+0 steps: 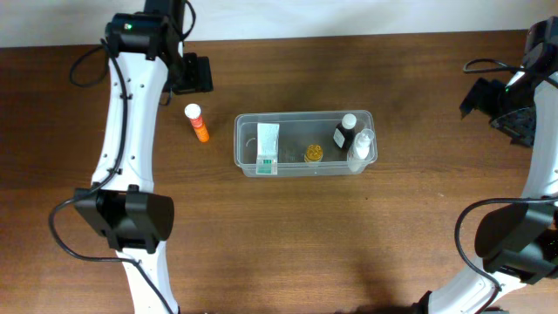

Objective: Pack container
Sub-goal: 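Raise the left gripper and move it to the orange tube, then lower the left gripper around the orange Redoxon tube and close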

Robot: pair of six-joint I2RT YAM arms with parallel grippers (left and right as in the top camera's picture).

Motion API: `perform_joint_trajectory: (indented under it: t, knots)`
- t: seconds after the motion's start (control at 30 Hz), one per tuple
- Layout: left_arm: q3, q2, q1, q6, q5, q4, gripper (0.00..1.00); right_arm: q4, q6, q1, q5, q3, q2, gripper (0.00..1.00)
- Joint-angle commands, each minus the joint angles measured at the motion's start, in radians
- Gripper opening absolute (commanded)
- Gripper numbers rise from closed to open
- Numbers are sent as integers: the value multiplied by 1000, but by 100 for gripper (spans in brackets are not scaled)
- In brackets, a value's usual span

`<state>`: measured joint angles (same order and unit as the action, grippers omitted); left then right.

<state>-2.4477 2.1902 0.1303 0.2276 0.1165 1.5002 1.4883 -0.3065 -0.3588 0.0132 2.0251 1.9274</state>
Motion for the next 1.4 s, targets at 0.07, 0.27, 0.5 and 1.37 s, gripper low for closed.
perform_joint_trajectory:
  t: [0.07,0.27,0.5,1.37]
  knots:
    - [19,3,0,-103,-111,-31,99,0,-2,-3,-2,2,-7,98]
    - [77,3,0,-102,-111,-70,99,0,-2,-3,-2,2,-7,98]
    - [167,3,-2,-102,-110,-106,99,0,-2,-3,-2,2,-7,98]
    - [341,13,-2,-101,-103,-268,99,0,-2,-3,-2,2,-7,98]
